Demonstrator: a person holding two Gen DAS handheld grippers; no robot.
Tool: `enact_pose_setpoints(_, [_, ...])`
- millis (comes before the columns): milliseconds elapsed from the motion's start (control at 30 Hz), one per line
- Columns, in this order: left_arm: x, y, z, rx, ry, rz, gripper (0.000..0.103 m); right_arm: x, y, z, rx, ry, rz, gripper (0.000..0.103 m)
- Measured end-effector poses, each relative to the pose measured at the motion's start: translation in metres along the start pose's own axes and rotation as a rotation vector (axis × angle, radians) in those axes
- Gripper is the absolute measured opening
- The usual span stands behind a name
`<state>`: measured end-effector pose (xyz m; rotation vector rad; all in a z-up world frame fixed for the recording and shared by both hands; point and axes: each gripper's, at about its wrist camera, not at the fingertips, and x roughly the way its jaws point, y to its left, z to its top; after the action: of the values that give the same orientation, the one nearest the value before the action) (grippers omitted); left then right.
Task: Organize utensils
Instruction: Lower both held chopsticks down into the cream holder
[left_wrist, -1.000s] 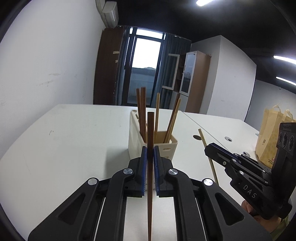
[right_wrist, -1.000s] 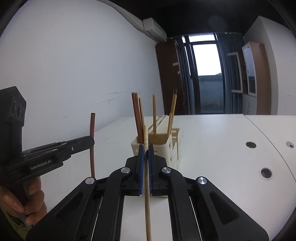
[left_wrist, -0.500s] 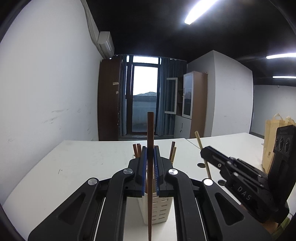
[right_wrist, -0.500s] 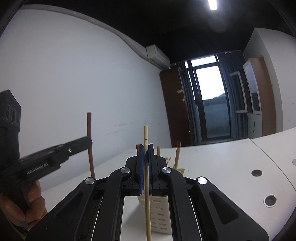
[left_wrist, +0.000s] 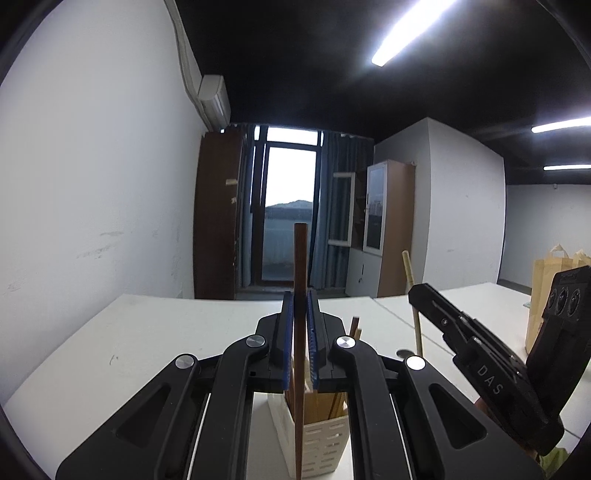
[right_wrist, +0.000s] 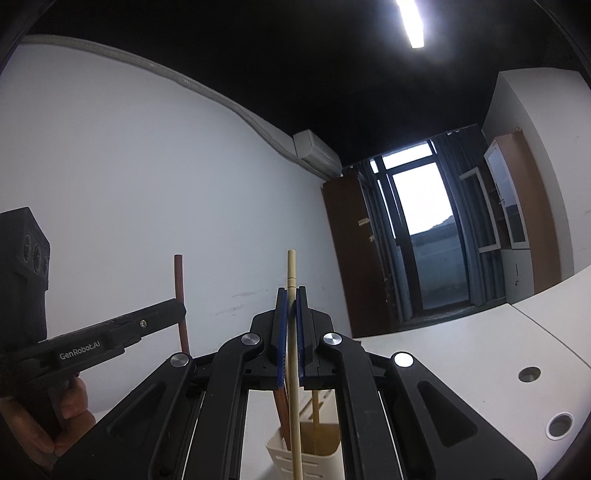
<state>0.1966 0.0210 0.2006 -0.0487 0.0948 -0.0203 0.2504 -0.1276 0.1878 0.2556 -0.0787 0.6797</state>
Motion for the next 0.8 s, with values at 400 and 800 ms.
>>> enact_pose_setpoints(400, [-0.004,-0.001,0.011,-0.049,-0.175,-0.017,0.006,0.012,-0.011,0.002,0.028,-0.157,0.056,0.005])
enact_pose_setpoints(800, [0.012,-0.002,0.013,-0.059,-0.258,-0.008,0.007,0.040,-0.022,-0.004,0.043,-0.182,0.078,0.005])
